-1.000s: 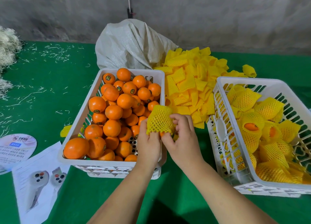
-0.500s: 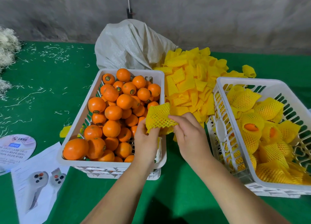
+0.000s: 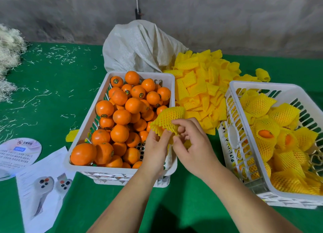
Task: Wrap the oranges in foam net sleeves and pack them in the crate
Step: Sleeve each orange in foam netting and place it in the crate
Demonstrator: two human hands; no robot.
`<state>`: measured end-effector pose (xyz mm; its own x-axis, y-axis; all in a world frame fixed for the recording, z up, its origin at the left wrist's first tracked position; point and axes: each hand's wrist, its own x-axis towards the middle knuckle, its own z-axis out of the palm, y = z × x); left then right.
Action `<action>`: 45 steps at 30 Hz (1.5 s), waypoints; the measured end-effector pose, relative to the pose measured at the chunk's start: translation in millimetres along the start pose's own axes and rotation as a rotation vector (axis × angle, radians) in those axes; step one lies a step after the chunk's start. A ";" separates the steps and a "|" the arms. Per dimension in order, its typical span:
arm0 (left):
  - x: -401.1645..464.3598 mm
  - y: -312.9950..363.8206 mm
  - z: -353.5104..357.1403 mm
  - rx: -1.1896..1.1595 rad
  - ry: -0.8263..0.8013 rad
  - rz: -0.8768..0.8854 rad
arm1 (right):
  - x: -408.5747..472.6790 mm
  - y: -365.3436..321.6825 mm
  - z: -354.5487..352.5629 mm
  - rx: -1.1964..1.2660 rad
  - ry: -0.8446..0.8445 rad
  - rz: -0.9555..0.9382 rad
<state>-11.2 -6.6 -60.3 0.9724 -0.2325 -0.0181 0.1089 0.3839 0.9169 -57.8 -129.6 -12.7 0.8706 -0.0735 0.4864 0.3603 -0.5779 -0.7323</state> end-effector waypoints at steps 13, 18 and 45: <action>-17.2 5.3 11.3 0.818 -0.143 0.294 | 29.2 22.3 -37.9 0.815 -0.128 1.045; 3.4 17.8 -14.1 0.923 -0.439 0.051 | 29.1 58.5 -78.1 0.655 0.097 1.036; 57.7 24.2 -15.2 0.680 0.078 0.155 | 45.5 196.2 -67.2 -0.596 -0.369 0.695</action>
<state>50.7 2.8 -45.2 0.9811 -0.1454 0.1278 -0.1606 -0.2424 0.9568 30.1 -300.9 -102.2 0.9112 -0.3522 -0.2139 -0.4102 -0.8247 -0.3894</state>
